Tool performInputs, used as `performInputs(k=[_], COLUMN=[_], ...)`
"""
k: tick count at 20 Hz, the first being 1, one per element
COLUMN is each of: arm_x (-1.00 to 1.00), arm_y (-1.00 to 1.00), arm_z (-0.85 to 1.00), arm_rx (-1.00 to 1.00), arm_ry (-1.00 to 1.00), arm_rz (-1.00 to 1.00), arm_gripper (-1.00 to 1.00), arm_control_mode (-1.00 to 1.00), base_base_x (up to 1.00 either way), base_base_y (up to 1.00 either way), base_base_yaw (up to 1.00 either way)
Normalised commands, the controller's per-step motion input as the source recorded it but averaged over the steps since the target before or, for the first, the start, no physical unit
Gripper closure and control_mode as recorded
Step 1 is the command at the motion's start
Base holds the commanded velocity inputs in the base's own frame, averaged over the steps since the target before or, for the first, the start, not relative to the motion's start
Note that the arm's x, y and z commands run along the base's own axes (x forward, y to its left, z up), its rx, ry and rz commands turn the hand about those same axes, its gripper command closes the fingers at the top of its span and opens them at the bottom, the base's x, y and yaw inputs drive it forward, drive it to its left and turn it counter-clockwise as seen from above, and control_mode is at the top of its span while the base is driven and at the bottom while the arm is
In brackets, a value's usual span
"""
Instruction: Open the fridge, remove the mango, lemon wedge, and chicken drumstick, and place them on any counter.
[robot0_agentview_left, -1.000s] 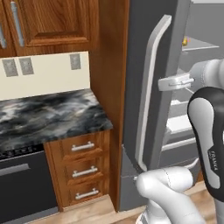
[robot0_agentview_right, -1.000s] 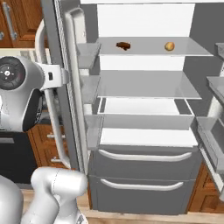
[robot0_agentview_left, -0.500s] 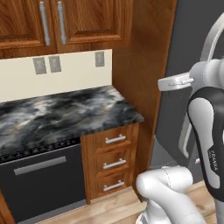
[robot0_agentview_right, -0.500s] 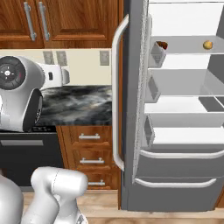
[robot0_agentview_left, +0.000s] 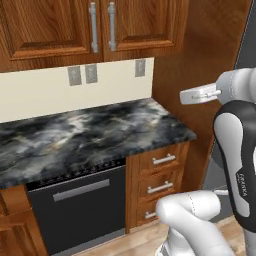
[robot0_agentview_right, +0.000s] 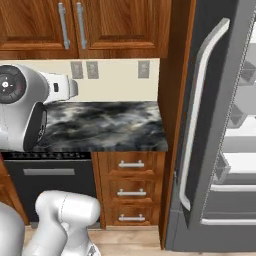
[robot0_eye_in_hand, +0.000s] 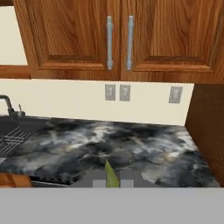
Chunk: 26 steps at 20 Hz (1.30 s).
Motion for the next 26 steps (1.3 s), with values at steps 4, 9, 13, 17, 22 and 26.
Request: performInputs(k=[4, 9, 13, 17, 22, 26], arm_x=[0.00, 0.00, 0.00, 0.00, 0.00, 0.00], arm_y=[0.00, 0.00, 0.00, 0.00, 0.00, 0.00], arm_z=[0.00, 0.00, 0.00, 0.00, 0.00, 0.00], arm_rx=[0.00, 0.00, 0.00, 0.00, 0.00, 0.00], arm_ry=[0.00, 0.00, 0.00, 0.00, 0.00, 0.00], arm_rz=[0.00, 0.00, 0.00, 0.00, 0.00, 0.00], arm_gripper=[1.00, 1.00, 1.00, 1.00, 1.00, 1.00], arm_control_mode=[1.00, 1.00, 1.00, 1.00, 1.00, 1.00], base_base_x=[0.69, 0.69, 0.63, 0.31, 0.11, 0.00], base_base_y=[0.50, 0.35, 0.30, 0.26, 0.18, 0.10], base_base_yaw=[0.00, 0.01, 0.03, 0.03, 0.04, 0.03])
